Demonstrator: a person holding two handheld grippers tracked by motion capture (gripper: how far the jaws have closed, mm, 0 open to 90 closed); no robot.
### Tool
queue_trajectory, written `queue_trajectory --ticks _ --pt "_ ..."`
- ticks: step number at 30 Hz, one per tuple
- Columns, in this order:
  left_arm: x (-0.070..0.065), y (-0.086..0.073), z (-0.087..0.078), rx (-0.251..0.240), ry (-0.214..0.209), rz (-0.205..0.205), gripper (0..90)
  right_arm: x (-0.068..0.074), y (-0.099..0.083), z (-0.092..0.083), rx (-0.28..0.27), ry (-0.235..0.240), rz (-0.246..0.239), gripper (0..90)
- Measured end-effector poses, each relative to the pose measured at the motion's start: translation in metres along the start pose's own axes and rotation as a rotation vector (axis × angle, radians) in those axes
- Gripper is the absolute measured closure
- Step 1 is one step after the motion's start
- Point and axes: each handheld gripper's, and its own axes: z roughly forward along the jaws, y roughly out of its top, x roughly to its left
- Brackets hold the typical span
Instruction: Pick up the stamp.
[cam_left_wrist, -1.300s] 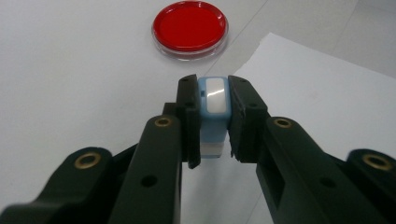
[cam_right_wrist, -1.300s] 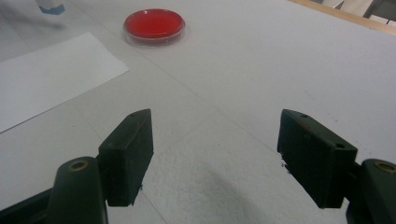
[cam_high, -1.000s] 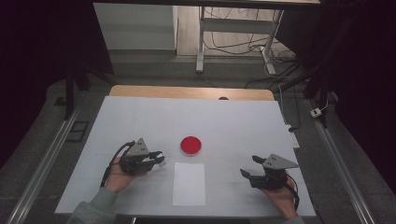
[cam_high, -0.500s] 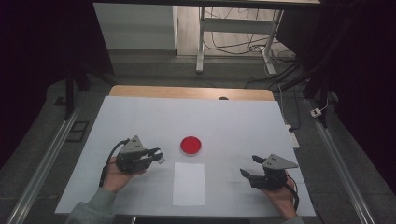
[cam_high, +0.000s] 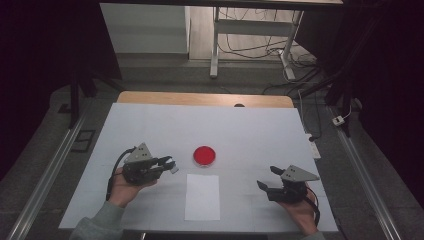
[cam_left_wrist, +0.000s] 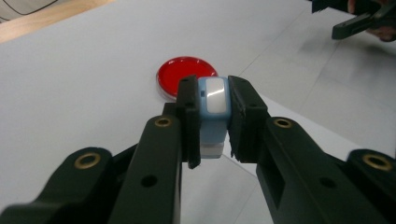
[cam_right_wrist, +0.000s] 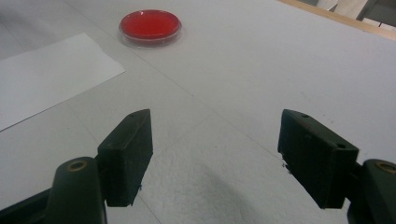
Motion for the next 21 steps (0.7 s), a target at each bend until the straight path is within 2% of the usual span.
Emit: queue_trajectory --ticks 14,21 --pt "-0.005 0.013 -0.004 -0.048 -0.013 -0.023 75.6 0.002 0.002 0.002 0.002 -0.001 -0.006 26.0" --pt "-0.008 0.019 -0.002 -0.056 -0.026 -0.018 75.6 0.003 0.002 0.002 0.004 0.003 -0.004 26.0"
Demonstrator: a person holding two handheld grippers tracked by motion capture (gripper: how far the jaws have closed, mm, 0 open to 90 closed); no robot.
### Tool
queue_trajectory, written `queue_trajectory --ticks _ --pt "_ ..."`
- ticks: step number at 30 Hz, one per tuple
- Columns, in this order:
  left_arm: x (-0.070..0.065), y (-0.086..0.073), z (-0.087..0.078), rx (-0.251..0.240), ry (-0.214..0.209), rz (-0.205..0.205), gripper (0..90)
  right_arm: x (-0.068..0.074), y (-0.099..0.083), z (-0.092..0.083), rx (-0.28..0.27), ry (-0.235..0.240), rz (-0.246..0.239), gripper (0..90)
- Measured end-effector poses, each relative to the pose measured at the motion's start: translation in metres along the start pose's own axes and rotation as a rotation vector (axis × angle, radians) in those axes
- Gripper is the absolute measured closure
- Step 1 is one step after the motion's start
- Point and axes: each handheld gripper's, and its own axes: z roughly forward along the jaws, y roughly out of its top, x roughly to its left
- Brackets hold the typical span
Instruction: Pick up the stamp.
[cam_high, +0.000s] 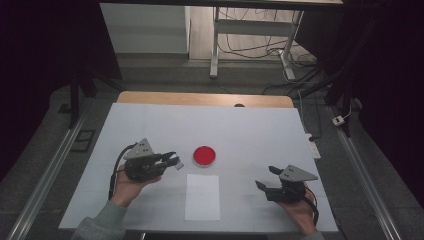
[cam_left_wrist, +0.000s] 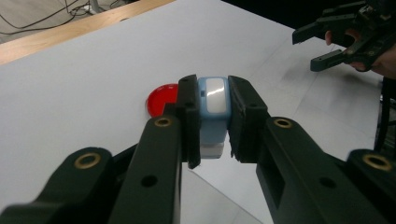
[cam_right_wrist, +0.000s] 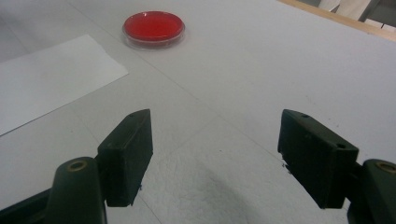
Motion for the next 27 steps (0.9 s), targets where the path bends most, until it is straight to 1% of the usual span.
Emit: queue_trajectory --ticks 6,12,18,20,21,23,24,25,27 --pt "-0.002 0.004 0.005 0.000 -0.012 -0.004 75.6 0.000 0.000 0.000 -0.001 0.001 0.001 26.0" --pt "-0.007 0.009 0.012 0.001 -0.028 0.002 75.6 0.000 0.000 0.002 -0.002 0.004 -0.005 26.0" --pt "-0.011 0.013 0.018 0.003 -0.046 0.008 75.6 0.000 0.000 0.001 -0.004 0.003 -0.002 26.1" --pt "-0.014 0.014 0.020 0.004 -0.052 0.005 75.6 0.001 0.001 0.000 -0.007 -0.006 0.004 26.1" --pt "-0.015 0.014 0.020 0.004 -0.054 0.007 75.6 0.001 0.002 0.000 -0.015 0.004 0.006 26.0" --pt "-0.017 0.016 0.021 0.002 -0.060 0.004 75.6 0.002 0.002 0.000 -0.013 -0.002 0.001 26.0" --pt "-0.019 0.017 0.022 -0.001 -0.063 0.001 75.6 0.002 0.003 0.000 -0.019 0.006 0.001 26.0" --pt "-0.019 0.017 0.023 -0.003 -0.066 0.001 75.6 0.002 0.003 -0.001 -0.019 -0.003 0.000 26.1" --pt "-0.021 0.018 0.026 -0.002 -0.076 -0.004 75.6 0.002 0.004 -0.001 -0.020 0.007 0.004 26.0"
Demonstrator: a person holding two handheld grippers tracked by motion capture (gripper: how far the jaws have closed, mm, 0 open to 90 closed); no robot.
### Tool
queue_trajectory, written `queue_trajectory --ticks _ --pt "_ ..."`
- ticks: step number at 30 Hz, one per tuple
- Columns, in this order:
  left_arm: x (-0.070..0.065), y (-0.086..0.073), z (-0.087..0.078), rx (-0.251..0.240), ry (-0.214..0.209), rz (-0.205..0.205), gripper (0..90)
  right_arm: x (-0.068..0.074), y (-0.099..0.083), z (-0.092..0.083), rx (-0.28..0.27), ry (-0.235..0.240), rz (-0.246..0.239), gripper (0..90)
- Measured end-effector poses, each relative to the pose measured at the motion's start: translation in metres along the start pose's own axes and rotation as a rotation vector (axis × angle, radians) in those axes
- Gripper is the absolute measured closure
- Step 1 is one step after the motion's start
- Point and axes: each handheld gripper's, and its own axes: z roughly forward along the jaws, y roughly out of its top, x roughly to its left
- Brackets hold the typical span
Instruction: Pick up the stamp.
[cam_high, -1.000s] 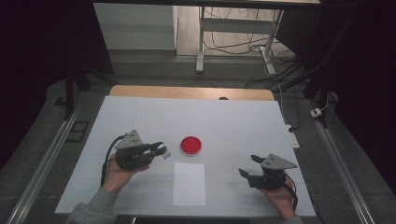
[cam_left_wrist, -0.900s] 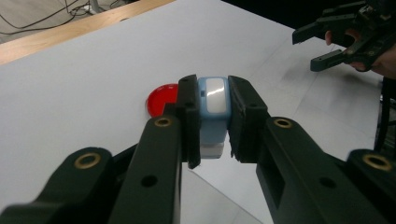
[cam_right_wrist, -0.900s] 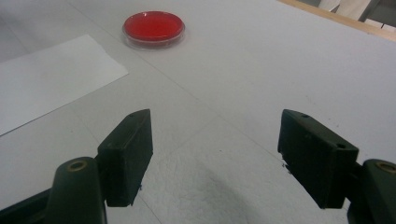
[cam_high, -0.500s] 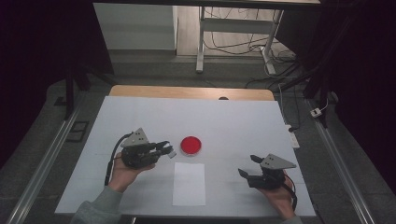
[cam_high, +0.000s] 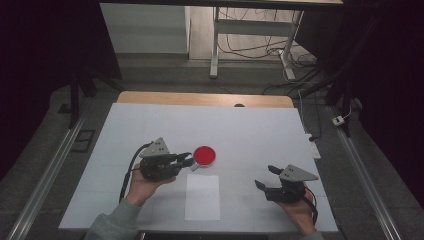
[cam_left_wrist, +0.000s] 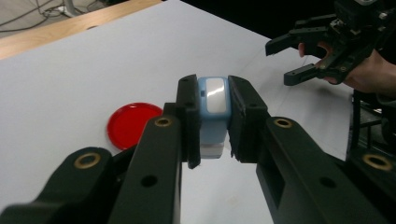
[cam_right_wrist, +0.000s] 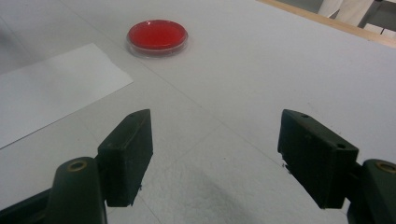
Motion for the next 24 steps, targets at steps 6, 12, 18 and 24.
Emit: queue_trajectory --ticks 6,12,18,24 --pt "0.001 -0.003 0.006 0.013 -0.003 -0.003 75.6 0.001 -0.002 0.001 0.011 -0.005 -0.004 26.1" --pt "-0.003 -0.003 0.015 0.013 -0.028 -0.001 75.6 0.005 0.000 0.002 0.012 -0.007 -0.019 26.1" --pt "-0.009 -0.002 0.028 0.036 -0.052 0.017 75.6 0.007 -0.001 0.004 0.019 0.002 -0.023 26.1" --pt "-0.013 -0.002 0.029 0.027 -0.067 0.012 75.5 0.009 -0.001 0.005 0.021 0.006 -0.028 26.1"
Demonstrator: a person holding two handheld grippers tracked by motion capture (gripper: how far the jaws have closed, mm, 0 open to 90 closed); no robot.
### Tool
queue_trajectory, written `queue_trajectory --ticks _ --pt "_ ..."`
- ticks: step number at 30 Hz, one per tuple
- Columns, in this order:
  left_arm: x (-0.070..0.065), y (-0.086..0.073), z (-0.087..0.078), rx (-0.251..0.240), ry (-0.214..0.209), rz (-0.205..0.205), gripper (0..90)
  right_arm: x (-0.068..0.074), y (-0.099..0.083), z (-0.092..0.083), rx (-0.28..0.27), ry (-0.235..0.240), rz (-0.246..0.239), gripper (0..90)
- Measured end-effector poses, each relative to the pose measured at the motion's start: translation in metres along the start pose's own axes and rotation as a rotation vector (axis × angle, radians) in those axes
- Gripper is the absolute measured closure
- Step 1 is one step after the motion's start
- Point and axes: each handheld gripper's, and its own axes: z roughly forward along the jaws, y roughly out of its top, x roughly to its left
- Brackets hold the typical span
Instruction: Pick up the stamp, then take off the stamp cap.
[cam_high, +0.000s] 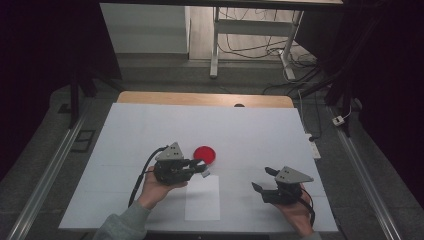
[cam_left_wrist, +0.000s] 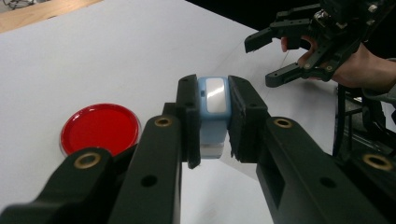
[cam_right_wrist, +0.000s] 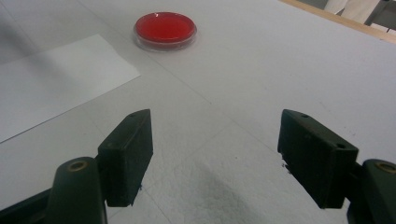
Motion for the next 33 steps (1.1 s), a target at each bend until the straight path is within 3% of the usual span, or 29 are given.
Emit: queue_trajectory --ticks 16,33 --pt "0.000 -0.002 0.000 -0.001 0.010 -0.007 75.6 0.002 0.002 0.002 -0.005 0.008 -0.011 26.1" --pt "0.002 -0.002 -0.003 -0.017 0.017 -0.016 75.6 0.020 0.013 0.009 -0.037 -0.020 -0.014 26.3"
